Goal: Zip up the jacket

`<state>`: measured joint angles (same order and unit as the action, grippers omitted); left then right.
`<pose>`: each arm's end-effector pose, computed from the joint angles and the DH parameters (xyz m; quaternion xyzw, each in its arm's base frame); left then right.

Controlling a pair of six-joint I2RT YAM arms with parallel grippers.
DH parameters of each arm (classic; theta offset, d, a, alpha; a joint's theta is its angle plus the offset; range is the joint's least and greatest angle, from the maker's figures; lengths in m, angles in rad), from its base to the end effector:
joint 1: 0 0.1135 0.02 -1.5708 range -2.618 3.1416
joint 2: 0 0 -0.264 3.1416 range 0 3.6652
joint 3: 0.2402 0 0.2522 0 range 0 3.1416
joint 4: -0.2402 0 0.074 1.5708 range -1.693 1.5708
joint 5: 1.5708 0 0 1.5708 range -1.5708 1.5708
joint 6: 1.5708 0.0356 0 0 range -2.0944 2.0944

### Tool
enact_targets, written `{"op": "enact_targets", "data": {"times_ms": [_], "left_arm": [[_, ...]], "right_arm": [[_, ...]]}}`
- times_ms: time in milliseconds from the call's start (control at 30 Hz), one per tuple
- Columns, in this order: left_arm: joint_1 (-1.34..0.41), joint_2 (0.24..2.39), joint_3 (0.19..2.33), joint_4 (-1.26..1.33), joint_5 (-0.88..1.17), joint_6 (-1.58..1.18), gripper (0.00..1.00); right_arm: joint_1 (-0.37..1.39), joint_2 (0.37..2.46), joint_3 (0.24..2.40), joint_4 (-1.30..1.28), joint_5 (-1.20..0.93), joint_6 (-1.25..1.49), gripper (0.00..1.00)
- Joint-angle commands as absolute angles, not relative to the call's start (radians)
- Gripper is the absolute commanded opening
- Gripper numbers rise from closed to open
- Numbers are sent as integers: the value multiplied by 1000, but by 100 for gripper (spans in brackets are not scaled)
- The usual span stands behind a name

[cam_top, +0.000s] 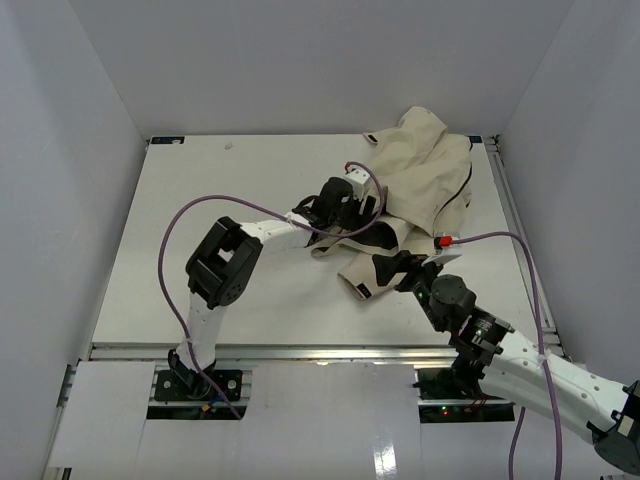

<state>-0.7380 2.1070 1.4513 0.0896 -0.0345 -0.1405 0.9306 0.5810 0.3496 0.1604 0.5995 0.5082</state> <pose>0.3545 -0.3208 0.1799 0.2500 0.8399 -0.1910 0.4421 0.1085 0.1120 0.2533 0.0502 0.7258 0.2665 0.6322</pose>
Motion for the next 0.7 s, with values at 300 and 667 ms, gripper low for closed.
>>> {"op": "enact_targets", "data": {"times_ms": [300,667], "left_arm": [[-634,1735,1177,108,-158,-364,0],[-369,1408,722,229,9,-664,0]], "right_arm": [[933,575,326,218,610,559,92],[921,714,492,205,653,531,96]]}}
